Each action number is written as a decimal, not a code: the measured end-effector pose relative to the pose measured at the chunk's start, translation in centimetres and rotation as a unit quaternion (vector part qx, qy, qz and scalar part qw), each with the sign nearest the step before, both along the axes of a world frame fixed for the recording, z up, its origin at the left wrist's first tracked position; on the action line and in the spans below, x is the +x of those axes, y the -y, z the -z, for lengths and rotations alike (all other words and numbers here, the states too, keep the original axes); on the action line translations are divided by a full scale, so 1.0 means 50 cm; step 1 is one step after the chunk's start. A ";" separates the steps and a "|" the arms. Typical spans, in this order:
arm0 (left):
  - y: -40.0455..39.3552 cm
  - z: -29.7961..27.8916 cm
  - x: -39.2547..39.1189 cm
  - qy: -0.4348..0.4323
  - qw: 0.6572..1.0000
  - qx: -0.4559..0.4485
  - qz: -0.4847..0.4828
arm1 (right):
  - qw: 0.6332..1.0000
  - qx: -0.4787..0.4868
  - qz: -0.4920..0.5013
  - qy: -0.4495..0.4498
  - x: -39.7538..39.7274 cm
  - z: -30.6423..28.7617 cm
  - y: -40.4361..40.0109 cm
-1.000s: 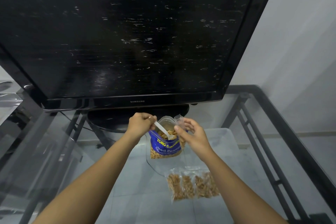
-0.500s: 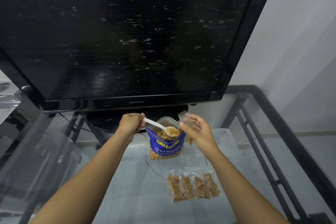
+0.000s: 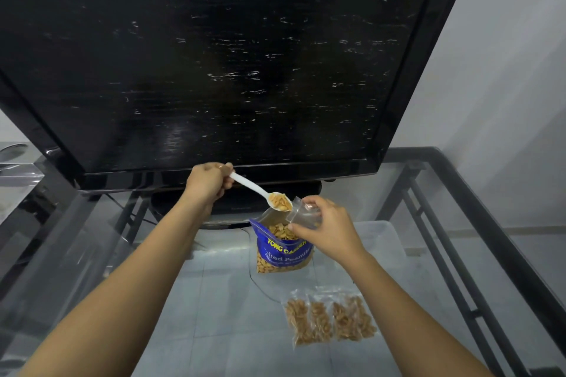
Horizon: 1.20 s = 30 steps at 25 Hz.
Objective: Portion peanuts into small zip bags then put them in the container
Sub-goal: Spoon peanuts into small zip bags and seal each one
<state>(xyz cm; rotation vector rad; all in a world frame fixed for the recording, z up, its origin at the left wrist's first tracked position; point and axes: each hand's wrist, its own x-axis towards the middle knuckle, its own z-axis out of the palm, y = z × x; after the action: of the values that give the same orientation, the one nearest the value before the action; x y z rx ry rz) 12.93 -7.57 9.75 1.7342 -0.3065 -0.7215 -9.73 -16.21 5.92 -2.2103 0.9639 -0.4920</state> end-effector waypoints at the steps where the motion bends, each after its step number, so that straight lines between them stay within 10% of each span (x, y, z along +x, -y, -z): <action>1: 0.004 -0.018 -0.014 0.035 0.999 0.001 0.021 | 1.000 0.015 0.003 0.021 0.005 -0.002 -0.006; 4: 0.005 -0.087 -0.076 0.243 0.965 -0.008 0.099 | 0.992 0.068 0.026 0.103 0.013 -0.010 -0.024; 7: -0.014 -0.163 -0.145 0.469 0.861 -0.055 0.188 | 0.967 0.131 0.076 0.205 0.013 -0.017 -0.044; 11: -0.036 -0.212 -0.183 0.577 0.789 -0.099 0.188 | 0.948 0.140 0.112 0.262 0.012 -0.024 -0.061; 17: -0.107 -0.155 -0.093 0.238 0.956 -0.166 -0.045 | 0.947 0.165 0.060 0.270 -0.019 -0.021 -0.094; 21: -0.193 0.017 -0.061 0.057 0.966 -0.172 -0.183 | 0.935 0.264 0.028 0.234 -0.036 0.050 -0.139; 26: -0.293 0.192 -0.123 0.068 0.962 -0.110 -0.240 | 0.946 0.296 -0.015 0.128 -0.062 0.170 -0.191; 30: -0.321 0.282 -0.182 0.294 0.952 0.046 -0.071 | 0.962 0.271 -0.033 0.000 -0.074 0.240 -0.202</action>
<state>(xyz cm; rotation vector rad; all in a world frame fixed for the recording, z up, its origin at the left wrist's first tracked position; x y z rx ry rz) 3.85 8.47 -4.36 2.0136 -0.5533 -0.0986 -13.44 -6.09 -6.08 -1.7368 0.8932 -0.1655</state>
